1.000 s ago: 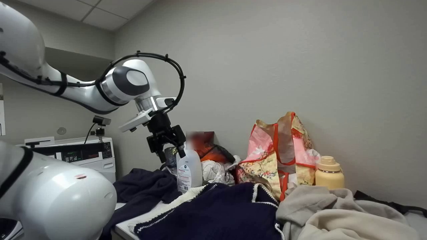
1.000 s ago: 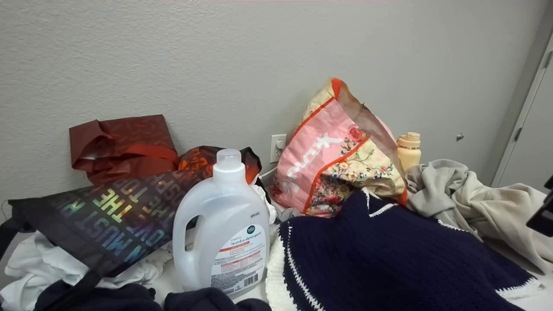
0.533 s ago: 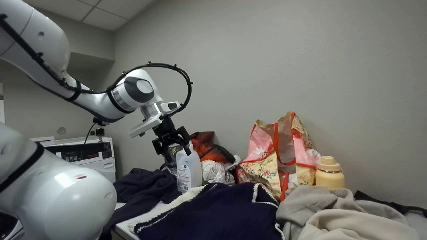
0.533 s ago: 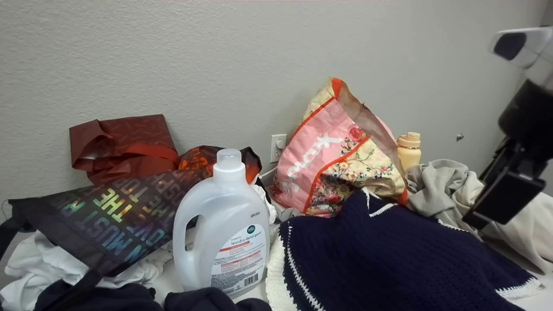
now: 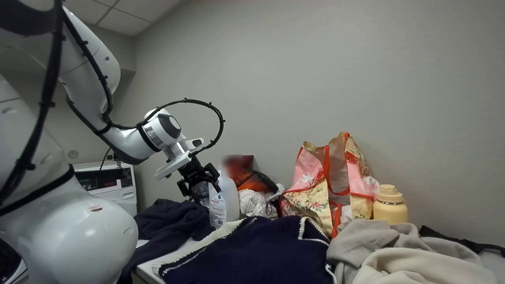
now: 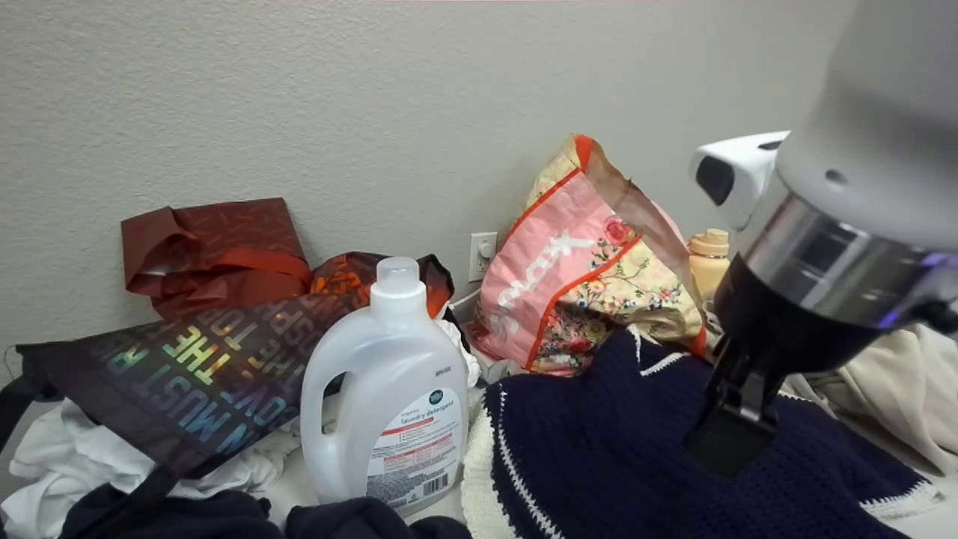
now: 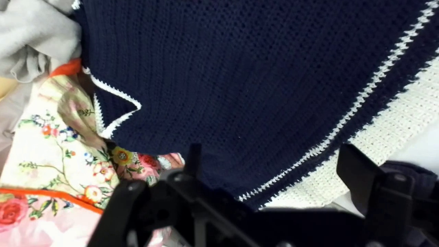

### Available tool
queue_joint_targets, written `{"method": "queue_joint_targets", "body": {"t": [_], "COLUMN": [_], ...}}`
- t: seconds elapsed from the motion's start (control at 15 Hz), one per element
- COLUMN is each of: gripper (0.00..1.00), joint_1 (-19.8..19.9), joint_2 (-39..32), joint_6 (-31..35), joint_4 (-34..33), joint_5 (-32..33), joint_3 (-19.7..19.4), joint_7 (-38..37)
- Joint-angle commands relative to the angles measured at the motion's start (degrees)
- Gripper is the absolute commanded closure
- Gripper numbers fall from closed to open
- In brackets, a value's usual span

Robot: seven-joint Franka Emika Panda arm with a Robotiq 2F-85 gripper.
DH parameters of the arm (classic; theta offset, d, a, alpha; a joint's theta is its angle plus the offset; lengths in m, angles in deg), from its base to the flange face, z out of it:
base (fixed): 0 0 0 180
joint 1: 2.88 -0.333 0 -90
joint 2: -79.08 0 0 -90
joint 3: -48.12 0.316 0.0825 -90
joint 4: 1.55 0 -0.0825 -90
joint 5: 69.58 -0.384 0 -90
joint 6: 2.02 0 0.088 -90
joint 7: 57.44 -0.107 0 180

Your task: Fold the navy cloth on the table in half.

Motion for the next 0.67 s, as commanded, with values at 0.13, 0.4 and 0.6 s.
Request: {"method": "queue_joint_targets", "body": {"t": [0.13,0.4,0.6], "gripper": [0.0,0.0,0.0], "joint_1": [1.27,-1.26,-4.87], "joint_2": [-11.89,-20.86,-28.07], "joint_6": [-0.08,-3.68,-8.41], "joint_4": [-4.58,-7.5,-10.18], "joint_5": [14.03,24.28,30.23], "joint_3": [6.16,6.72,4.7], "joint_7": [-14.2,-23.86,-29.14]}}
